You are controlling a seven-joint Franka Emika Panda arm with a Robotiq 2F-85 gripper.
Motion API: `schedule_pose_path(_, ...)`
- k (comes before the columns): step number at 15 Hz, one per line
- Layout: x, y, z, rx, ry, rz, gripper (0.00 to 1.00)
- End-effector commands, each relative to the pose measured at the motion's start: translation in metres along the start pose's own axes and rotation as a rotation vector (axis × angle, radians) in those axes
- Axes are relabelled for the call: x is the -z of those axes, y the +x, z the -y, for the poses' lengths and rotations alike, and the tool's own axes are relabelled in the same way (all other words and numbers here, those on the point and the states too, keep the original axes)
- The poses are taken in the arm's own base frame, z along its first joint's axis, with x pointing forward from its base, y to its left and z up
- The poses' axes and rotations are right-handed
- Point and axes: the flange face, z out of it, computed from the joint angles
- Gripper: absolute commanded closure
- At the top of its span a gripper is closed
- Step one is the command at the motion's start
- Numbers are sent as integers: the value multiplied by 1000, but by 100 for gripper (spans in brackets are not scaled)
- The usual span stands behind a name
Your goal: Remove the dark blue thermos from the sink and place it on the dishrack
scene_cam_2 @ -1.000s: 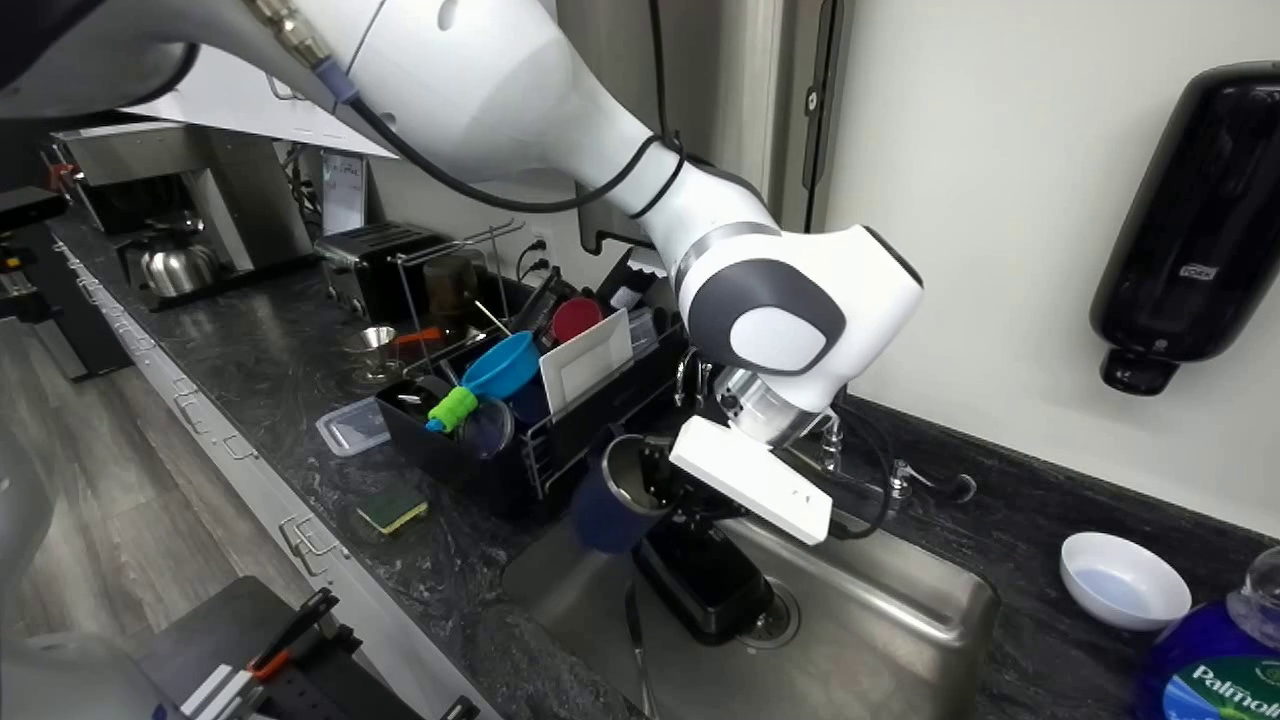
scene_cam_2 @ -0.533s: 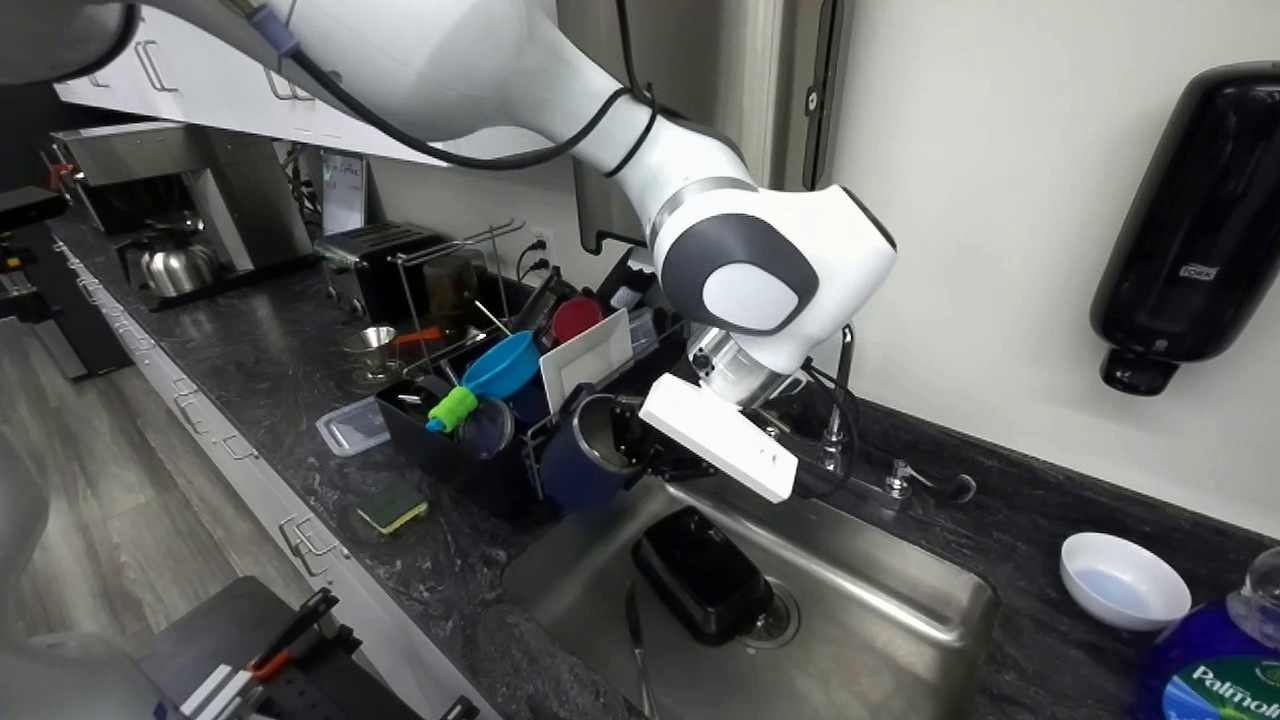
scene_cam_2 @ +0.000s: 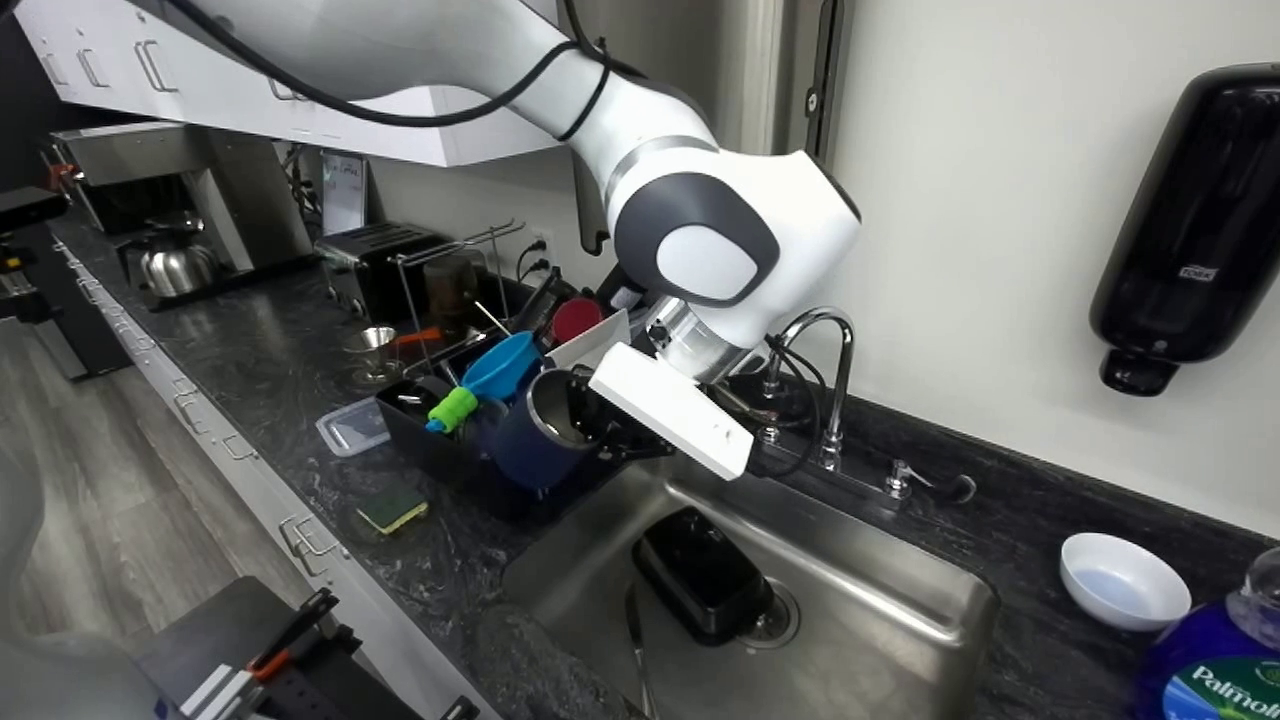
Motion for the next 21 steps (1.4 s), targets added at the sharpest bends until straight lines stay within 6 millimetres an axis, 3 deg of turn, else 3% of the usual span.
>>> schedule_pose_path(1,-4,4,22,-33,17,-43,98)
schedule_pose_path(5,-14,18,36,-73,8,-67,98)
schedule_pose_path(7,-14,22,31,-55,20,-27,93)
schedule_pose_path(21,-14,20,30,-65,12,-33,93)
